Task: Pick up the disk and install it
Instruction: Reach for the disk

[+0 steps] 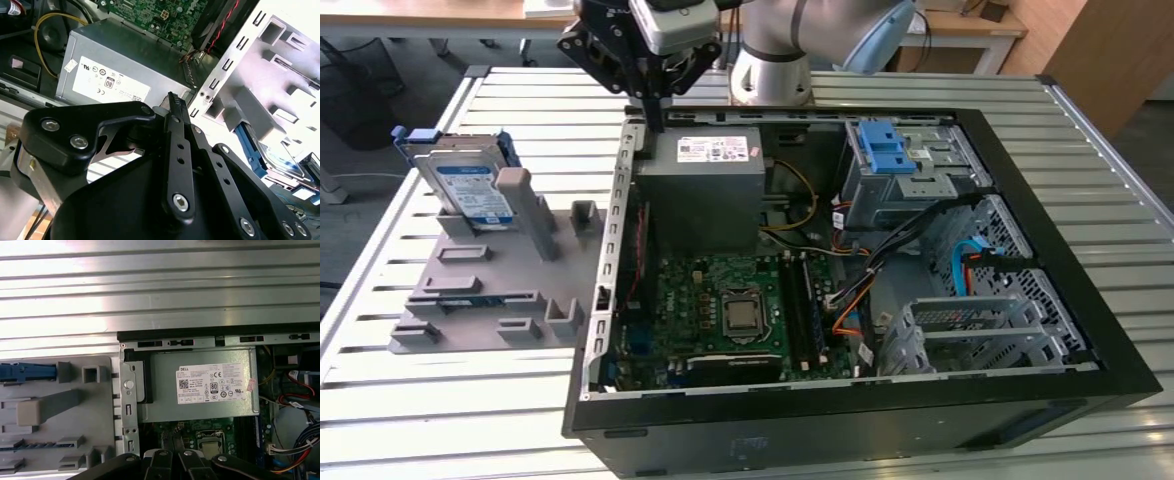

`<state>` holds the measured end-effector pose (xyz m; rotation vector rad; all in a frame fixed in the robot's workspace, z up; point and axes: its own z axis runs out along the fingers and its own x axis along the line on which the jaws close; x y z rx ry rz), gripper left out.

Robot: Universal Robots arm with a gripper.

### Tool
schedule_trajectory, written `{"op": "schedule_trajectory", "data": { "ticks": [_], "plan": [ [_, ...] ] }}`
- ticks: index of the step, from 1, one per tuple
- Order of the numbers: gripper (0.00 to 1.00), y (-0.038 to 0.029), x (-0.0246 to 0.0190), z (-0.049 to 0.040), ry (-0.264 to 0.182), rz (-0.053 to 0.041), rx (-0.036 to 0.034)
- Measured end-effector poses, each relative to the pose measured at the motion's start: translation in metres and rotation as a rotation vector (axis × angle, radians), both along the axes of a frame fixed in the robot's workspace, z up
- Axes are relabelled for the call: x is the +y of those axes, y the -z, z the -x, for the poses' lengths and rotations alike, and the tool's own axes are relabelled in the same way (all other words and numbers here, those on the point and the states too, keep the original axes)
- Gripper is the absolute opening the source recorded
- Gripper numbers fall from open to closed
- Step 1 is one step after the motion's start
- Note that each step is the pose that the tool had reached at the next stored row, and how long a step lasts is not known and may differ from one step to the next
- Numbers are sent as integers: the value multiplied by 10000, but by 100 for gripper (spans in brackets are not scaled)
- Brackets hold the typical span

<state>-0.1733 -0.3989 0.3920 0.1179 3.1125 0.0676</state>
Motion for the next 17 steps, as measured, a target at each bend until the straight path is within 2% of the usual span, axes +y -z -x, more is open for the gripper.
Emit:
{"op": "schedule_trajectory", "data": {
  "ticks": [17],
  "plan": [
    [11, 2, 0, 50, 0, 0, 0]
  ]
}}
